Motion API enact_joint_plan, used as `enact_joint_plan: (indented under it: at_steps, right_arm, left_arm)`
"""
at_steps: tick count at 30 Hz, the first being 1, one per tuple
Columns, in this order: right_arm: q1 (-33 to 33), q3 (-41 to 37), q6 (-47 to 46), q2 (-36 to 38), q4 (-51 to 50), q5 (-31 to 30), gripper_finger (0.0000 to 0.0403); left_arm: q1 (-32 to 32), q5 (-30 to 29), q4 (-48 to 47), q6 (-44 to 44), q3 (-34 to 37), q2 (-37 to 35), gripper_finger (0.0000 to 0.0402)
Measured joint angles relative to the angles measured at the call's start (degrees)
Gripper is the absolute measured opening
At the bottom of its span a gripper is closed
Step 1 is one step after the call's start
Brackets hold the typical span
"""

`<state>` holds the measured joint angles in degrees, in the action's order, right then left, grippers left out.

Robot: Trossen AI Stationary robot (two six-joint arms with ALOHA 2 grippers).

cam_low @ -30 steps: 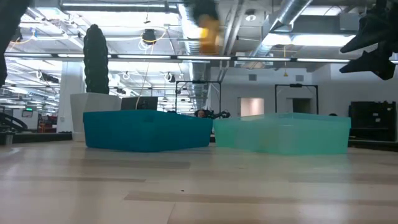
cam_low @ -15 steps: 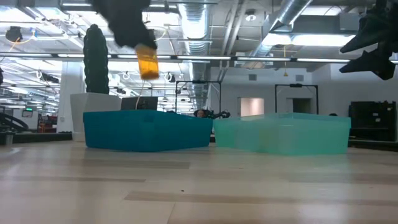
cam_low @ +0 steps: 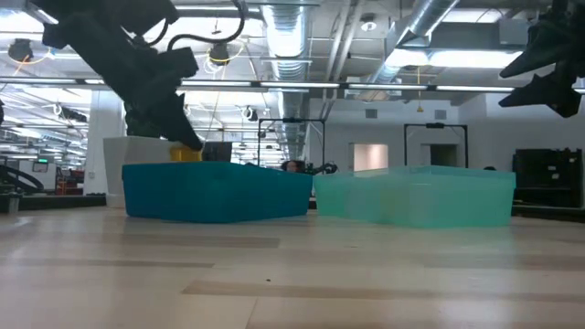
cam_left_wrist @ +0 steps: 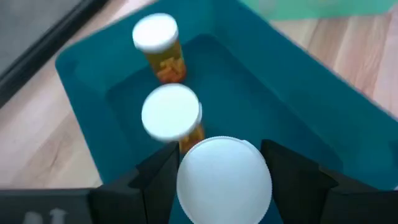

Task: Pick and place medicine bottles into bin by pill shape (circle, oval)
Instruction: Put the yellow pill bottle into the blue bin

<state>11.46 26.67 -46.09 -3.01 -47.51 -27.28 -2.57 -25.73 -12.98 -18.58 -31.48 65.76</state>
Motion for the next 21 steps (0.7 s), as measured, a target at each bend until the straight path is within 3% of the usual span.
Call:
enact_joint_plan:
  at_steps: [10, 21]
  right_arm:
    - [0.0, 0.0, -0.4, 0.0, 0.0, -1.3, 0.026]
    - [0.0, 0.0, -0.5, 0.0, 0.0, -1.3, 0.026]
  left_arm:
    - [0.1, -3.1, -1.6, 1.5, 0.0, 3.2, 0.0211]
    - [0.1, -0.8, 0.4, 0.3, -0.1, 8.7, 0.0211]
